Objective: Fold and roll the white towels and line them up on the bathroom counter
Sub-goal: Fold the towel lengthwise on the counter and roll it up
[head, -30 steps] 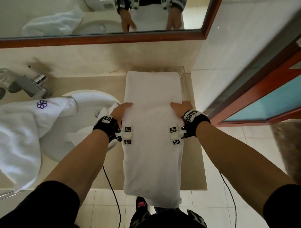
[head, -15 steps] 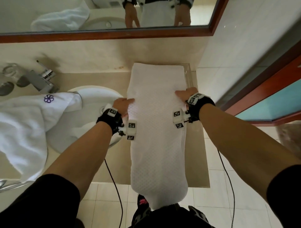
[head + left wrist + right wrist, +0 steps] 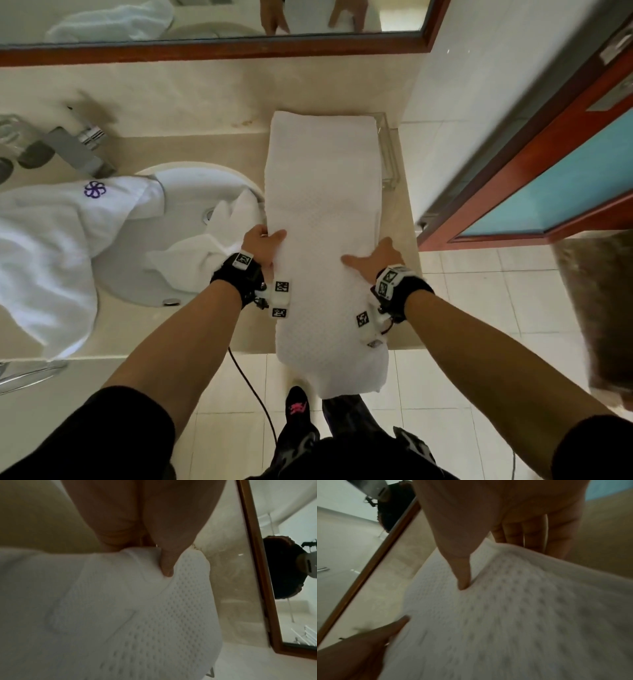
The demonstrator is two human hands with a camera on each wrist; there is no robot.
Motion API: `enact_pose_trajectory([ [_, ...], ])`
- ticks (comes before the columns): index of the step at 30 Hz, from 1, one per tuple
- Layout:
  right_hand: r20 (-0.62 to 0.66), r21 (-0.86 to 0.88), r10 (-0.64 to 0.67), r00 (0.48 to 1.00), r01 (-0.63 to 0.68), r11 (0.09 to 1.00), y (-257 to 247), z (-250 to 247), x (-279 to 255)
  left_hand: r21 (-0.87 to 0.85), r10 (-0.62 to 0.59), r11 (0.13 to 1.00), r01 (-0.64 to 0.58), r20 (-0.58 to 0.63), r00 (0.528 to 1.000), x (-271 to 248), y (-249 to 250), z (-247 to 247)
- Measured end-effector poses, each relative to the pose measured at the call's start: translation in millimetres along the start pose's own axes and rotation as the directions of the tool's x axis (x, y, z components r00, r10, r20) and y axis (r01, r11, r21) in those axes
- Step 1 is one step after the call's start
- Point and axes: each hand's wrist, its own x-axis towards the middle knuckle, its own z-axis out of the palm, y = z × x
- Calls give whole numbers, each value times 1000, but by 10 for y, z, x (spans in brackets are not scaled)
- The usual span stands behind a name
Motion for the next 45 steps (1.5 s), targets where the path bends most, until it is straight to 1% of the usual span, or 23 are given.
enact_pose_trajectory([
  [2, -4, 30, -21, 1000, 21, 999, 150, 99, -71, -32, -94, 995, 98, 105, 990, -112, -63, 10],
  [4, -26, 141, -27, 999, 30, 989, 257, 114, -78, 36, -167, 986, 163, 220, 961, -233, -215, -30],
  [5, -34, 192, -39, 999, 45, 980, 278, 104, -79, 105, -175, 983, 152, 260, 950, -284, -305, -46],
  [7, -52, 206, -84, 995, 93, 974, 305, 61, -78, 239, -181, 964, 113, 283, 942, -357, -463, -70],
  [10, -124, 162, -137, 983, 156, 974, 294, -63, -97, 192, -115, 978, 79, 184, 976, -385, -461, -74],
  [12, -141, 183, -104, 985, 129, 975, 266, -124, -78, 152, -85, 986, 66, 120, 989, -378, -390, -37],
  [13, -140, 190, -72, 988, 98, 977, 262, -120, -59, 175, -55, 984, 38, 93, 994, -390, -383, -17],
  [15, -96, 207, -10, 995, 30, 978, 268, -73, -65, 212, -10, 977, -2, 55, 998, -432, -435, 36],
  [19, 55, 204, 104, 993, -113, 972, 380, 31, -301, 271, -55, 961, 63, -35, 998, -486, -547, 36],
  [21, 130, 178, 73, 989, -95, 979, 473, 51, -313, 273, -60, 959, 73, -55, 997, -516, -542, 29],
  [23, 106, 204, 30, 994, -51, 978, 537, 61, -291, 251, -33, 967, 51, -76, 997, -529, -557, 27],
  [25, 41, 239, 15, 999, -24, 971, 586, 84, -320, 259, -42, 964, 53, -49, 998, -595, -576, 36],
  [28, -5, 218, 10, 1000, -9, 976, 607, 156, -383, 345, -54, 938, 41, 28, 998, -658, -648, 13],
  [31, -4, 211, 41, 999, -39, 977, 581, 151, -443, 314, -88, 949, 37, 148, 985, -764, -691, -57],
  [34, 39, 179, 84, 996, -89, 980, 609, 123, -537, 357, -144, 933, 37, 276, 950, -856, -768, -158],
  [35, 61, 124, 73, 995, -81, 989, 618, 122, -572, 351, -141, 936, 33, 288, 947, -865, -794, -190],
  [37, 92, 12, 36, 995, -37, 999, 632, 109, -596, 345, -68, 938, -30, 269, 961, -868, -837, -223],
  [38, 83, 11, 1, 997, -1, 1000, 623, 94, -593, 340, 2, 936, -85, 236, 972, -870, -850, -229],
  [40, 33, 176, -77, 996, 70, 982, 594, 63, -582, 254, 85, 960, -117, 135, 987, -904, -831, -237],
  [41, -7, 264, -102, 995, 100, 959, 578, 51, -595, 138, 36, 989, -54, 129, 991, -929, -814, -236],
  [43, -83, 375, -89, 993, 114, 920, 555, 73, -641, -56, -108, 990, 128, 269, 957, -1027, -810, -223],
  [44, -101, 413, -74, 992, 110, 904, 578, 117, -652, -67, -160, 979, 194, 349, 924, -1082, -845, -216],
  [45, -105, 438, -61, 993, 102, 893, 604, 165, -661, -37, -179, 976, 213, 409, 895, -1126, -894, -212],
])
